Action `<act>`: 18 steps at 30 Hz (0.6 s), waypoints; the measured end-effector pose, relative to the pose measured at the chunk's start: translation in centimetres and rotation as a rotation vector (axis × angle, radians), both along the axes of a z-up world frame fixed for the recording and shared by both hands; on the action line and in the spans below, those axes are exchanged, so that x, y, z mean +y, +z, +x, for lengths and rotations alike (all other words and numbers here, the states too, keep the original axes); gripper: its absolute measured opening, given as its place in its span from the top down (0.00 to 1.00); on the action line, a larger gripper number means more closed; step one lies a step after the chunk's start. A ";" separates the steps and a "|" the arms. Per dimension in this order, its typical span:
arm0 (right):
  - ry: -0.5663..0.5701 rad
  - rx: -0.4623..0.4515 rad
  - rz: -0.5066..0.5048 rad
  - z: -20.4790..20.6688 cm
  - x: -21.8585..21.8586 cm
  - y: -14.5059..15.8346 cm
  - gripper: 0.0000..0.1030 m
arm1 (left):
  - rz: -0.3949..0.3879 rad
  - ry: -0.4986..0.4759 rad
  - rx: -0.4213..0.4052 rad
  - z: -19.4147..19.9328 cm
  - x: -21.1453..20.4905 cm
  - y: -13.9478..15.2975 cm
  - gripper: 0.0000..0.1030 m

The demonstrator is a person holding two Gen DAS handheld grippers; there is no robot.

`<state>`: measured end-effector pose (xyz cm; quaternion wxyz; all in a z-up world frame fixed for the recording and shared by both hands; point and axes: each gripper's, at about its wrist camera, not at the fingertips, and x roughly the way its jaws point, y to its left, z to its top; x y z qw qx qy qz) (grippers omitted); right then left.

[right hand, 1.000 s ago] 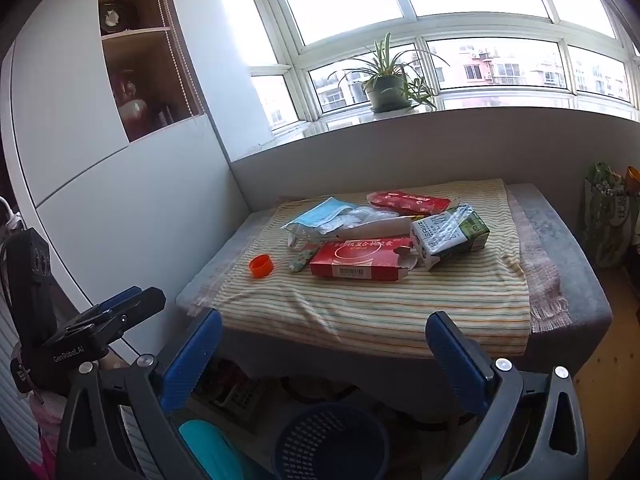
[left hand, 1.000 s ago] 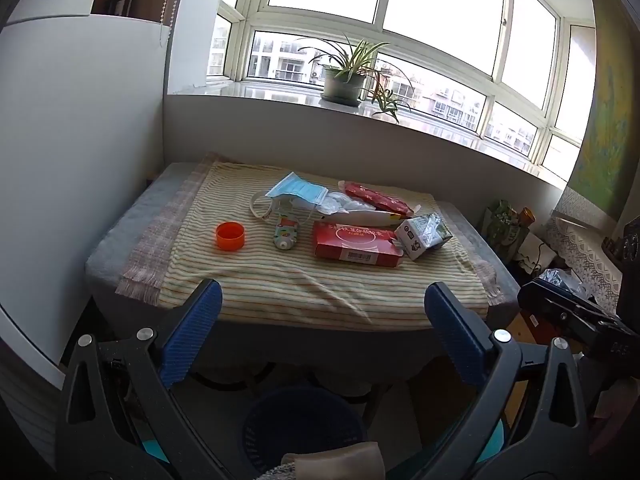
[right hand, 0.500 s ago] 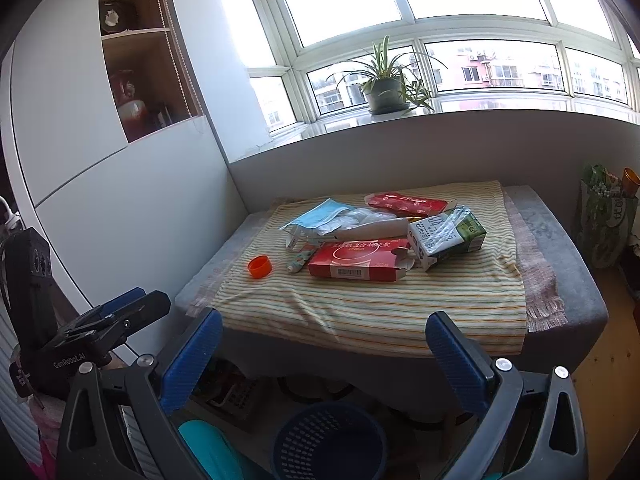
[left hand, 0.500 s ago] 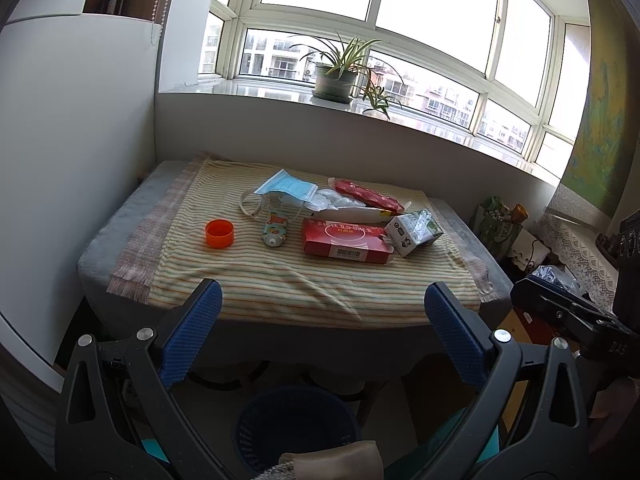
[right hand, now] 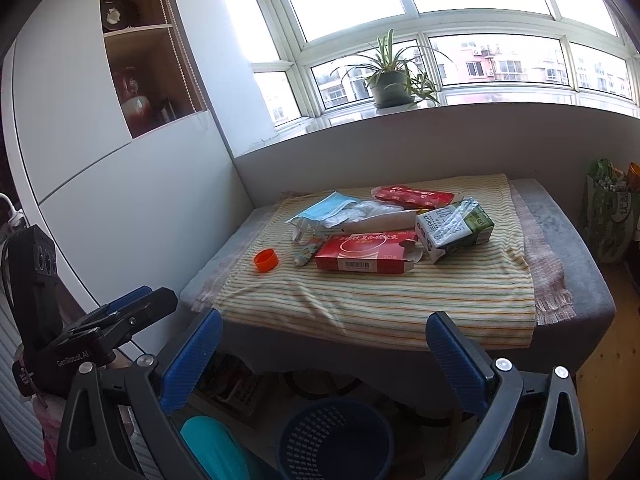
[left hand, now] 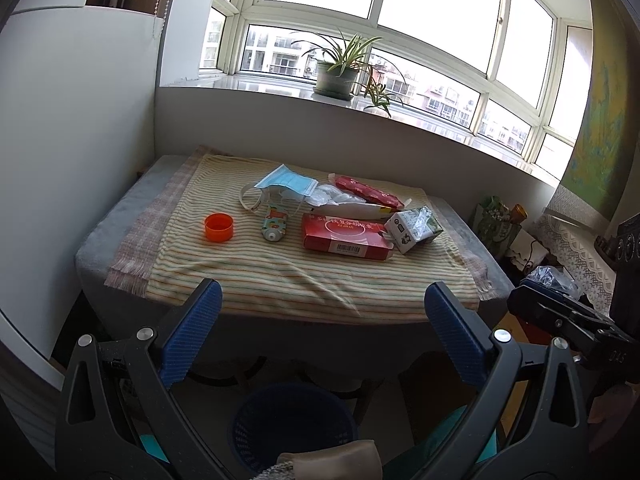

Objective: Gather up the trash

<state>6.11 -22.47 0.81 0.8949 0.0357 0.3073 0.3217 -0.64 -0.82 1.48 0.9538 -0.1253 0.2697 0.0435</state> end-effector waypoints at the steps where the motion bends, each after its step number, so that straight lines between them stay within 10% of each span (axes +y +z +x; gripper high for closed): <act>1: 0.005 0.002 0.002 0.0 0.1 0.0 0.00 | -0.001 0.000 0.000 0.0 -0.1 0.0 0.00; 18: 0.008 0.001 -0.007 -0.1 0.2 -0.2 0.00 | -0.001 -0.002 0.001 -0.1 -0.1 -0.1 0.00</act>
